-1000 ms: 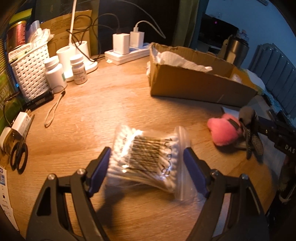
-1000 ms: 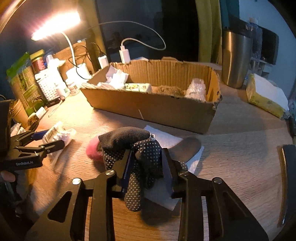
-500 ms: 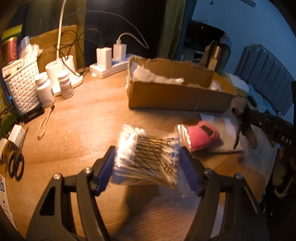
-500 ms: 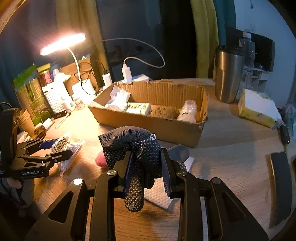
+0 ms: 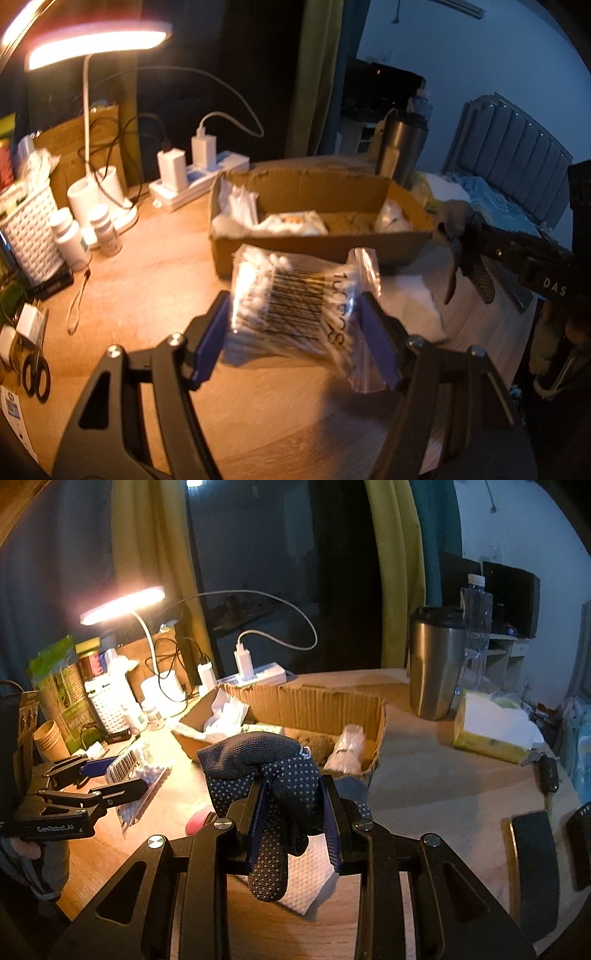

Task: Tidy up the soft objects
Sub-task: 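Carry the swab bag and glove into the cardboard box with both tools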

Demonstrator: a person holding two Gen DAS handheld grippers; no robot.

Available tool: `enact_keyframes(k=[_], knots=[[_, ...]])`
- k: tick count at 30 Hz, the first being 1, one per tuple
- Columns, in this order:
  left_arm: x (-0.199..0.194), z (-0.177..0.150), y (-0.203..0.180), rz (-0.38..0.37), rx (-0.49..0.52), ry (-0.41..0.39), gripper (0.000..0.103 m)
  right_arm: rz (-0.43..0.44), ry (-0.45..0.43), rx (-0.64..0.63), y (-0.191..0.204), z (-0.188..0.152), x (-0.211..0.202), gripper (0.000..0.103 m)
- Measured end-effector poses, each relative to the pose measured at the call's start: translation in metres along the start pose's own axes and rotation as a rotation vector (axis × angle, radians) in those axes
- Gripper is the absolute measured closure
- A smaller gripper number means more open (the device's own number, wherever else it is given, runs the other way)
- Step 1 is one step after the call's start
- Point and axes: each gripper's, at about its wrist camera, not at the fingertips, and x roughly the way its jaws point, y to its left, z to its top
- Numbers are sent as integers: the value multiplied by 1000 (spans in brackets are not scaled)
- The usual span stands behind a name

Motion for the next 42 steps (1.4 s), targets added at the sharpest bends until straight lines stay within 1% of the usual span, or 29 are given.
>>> enact_keyframes(k=[9,15,26,33,42], knots=[[-2,27,-13,-19,19,-53,34,-13,-38,-2,-9,14,-8,73],[2,43,-23,-44,28,-75,33,-31,-57,-9,-14,23,-11,73],[10,76,-41,-97,72,-135,33,-63,-80,-26,-20,42,-5,73],[23,95,-36,-92,65,-155,33,-90,-78,-38,-23,54,8,73],[40,116,-22,-91,22,-173,33,-110,-82,-49,-27,74,24,73]])
